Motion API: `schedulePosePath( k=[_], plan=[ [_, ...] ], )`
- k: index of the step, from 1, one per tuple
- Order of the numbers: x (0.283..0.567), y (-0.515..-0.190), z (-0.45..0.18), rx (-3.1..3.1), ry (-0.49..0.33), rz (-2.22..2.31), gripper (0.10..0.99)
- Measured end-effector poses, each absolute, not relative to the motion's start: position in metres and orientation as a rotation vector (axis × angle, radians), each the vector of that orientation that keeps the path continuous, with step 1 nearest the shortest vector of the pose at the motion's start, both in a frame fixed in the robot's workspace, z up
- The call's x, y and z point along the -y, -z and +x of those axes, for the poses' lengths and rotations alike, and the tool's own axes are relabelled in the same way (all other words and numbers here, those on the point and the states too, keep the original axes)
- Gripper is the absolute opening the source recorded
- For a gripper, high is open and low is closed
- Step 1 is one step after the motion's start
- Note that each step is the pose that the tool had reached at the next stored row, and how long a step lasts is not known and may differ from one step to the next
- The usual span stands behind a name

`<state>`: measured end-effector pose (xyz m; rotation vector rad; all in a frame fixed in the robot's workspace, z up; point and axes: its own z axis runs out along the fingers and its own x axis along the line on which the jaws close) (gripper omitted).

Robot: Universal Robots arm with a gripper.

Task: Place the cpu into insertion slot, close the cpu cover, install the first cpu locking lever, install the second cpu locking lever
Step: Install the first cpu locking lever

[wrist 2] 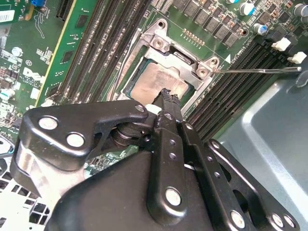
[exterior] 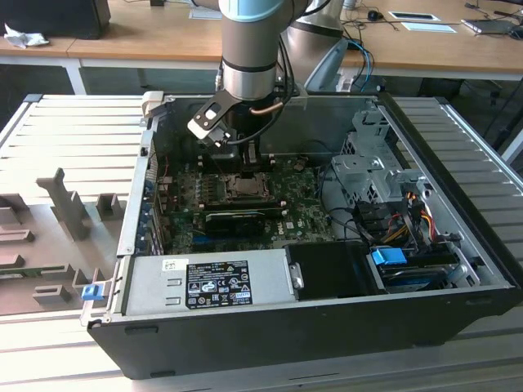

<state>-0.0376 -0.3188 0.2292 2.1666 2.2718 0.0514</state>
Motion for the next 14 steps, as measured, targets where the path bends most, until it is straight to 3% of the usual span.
schedulePosePath(
  k=[14],
  plan=[
    [0.319, -0.242, -0.038, -2.272, -0.051, 2.167, 0.106]
  ],
)
